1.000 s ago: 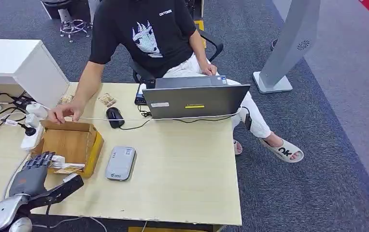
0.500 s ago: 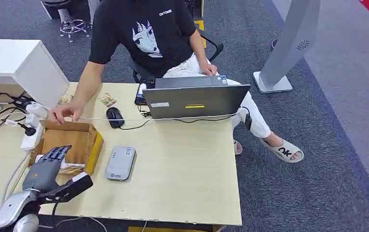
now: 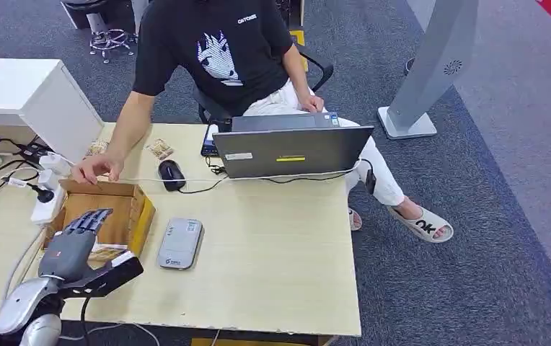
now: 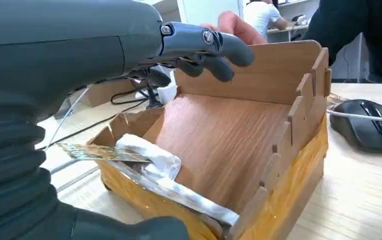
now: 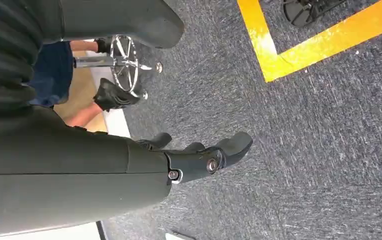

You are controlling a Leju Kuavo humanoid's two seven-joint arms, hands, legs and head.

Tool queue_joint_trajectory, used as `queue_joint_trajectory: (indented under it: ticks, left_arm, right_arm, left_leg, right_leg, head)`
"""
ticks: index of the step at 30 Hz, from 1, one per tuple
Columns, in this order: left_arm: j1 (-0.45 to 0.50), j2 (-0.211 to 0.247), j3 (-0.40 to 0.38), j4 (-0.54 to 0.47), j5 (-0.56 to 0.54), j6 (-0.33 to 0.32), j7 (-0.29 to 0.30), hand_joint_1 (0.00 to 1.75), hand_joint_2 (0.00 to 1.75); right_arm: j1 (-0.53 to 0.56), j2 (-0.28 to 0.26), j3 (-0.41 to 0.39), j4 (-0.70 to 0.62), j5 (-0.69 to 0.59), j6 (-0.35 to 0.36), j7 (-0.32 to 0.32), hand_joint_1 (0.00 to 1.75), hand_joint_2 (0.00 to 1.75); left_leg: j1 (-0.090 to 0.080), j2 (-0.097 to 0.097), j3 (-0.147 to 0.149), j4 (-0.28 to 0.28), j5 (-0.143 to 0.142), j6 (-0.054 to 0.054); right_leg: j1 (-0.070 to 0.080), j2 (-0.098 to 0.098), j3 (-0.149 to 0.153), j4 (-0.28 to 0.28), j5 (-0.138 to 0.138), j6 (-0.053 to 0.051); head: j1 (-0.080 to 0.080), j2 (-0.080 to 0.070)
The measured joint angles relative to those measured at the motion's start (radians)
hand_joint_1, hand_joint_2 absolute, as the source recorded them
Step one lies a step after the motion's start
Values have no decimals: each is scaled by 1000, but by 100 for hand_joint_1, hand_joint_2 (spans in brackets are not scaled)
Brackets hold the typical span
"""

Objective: Pass the card to the sensor for recognition and then transmit it.

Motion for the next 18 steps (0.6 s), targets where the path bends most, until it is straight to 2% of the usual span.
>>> queue_joint_trajectory:
  ticks: [2, 6, 9, 12, 14, 18]
  left_arm:
    - [-2, 0, -3, -2, 0, 0, 0, 70, 175]
    - [-7, 5, -6, -5, 1, -1, 2, 75, 175]
    - [-8, 18, -6, -5, 5, -8, 13, 94, 175]
    - [-9, 39, -6, -5, 10, -63, 50, 89, 175]
    - [-9, 65, -6, -5, 16, -103, 75, 93, 175]
    - [-9, 109, -6, -5, 28, -130, 84, 93, 175]
  right_arm:
    - [0, 0, 0, 0, 1, 1, -4, 0, 175]
    - [0, 0, -2, 0, 3, -1, -5, 0, 175]
    - [0, 0, -2, 0, 9, 0, -5, 0, 175]
    - [0, 0, -5, 0, 12, 2, -5, 0, 175]
    - [0, 0, -11, 0, 16, 3, -2, 0, 175]
    - [0, 0, -23, 0, 19, 2, 5, 0, 175]
  left_leg:
    - [0, 0, 0, 0, 0, 0]
    - [0, 0, 0, 0, 0, 0]
    - [0, 0, 0, 0, 0, 0]
    - [0, 0, 0, 0, 0, 0]
    - [1, 0, 0, 0, 0, 0]
    - [0, 0, 0, 0, 0, 0]
  right_leg:
    - [0, 0, 0, 0, 0, 0]
    - [0, 0, 0, 0, 0, 0]
    - [0, 0, 0, 0, 0, 0]
    - [0, 0, 0, 0, 0, 0]
    - [0, 0, 0, 0, 0, 0]
    - [0, 0, 0, 0, 0, 0]
  head:
    - [0, 0]
    - [0, 0]
    - [0, 0]
    - [0, 0]
    - [0, 0]
    - [0, 0]
